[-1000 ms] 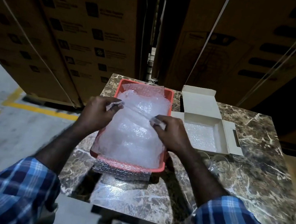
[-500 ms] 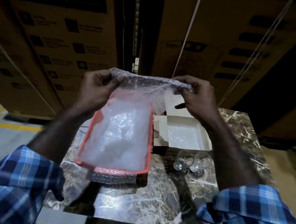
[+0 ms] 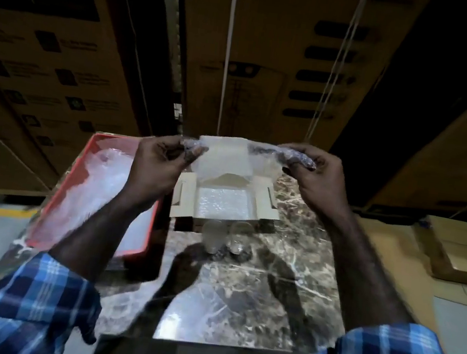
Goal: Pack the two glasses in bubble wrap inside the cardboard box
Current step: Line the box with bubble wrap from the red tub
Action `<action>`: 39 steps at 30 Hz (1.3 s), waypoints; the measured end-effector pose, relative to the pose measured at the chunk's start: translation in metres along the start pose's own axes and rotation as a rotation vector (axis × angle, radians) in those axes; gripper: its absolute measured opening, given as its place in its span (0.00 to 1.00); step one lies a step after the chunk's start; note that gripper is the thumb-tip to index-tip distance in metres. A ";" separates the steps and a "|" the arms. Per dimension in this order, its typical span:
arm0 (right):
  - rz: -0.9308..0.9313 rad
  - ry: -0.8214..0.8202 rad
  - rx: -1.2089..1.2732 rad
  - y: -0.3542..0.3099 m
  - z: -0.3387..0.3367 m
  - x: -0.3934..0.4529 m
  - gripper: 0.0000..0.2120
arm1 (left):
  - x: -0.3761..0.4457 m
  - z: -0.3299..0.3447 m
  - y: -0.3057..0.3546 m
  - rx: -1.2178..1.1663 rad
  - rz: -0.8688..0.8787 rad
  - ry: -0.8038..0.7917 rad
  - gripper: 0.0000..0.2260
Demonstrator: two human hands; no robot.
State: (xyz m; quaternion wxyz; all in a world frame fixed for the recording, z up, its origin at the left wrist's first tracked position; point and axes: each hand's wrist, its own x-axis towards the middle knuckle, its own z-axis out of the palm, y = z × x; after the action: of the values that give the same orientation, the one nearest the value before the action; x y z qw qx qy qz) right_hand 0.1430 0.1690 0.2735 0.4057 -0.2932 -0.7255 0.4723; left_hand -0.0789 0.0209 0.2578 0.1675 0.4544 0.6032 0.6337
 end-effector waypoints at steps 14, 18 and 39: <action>0.405 -0.064 -0.238 0.135 -0.118 -0.148 0.08 | -0.164 0.137 -0.088 0.544 0.162 -0.306 0.21; 0.521 -0.075 -0.314 0.172 -0.116 -0.178 0.08 | -0.203 0.147 -0.118 0.621 0.121 -0.481 0.25; 0.733 -0.126 -0.256 0.227 -0.106 -0.218 0.12 | -0.204 0.149 -0.134 0.346 -0.568 -0.543 0.09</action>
State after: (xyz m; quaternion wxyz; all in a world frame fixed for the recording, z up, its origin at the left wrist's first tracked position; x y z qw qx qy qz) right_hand 0.3536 0.1266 0.0196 0.1248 -0.5517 -0.6493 0.5085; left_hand 0.1004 -0.0143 0.0371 0.4095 0.4420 0.7357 0.3094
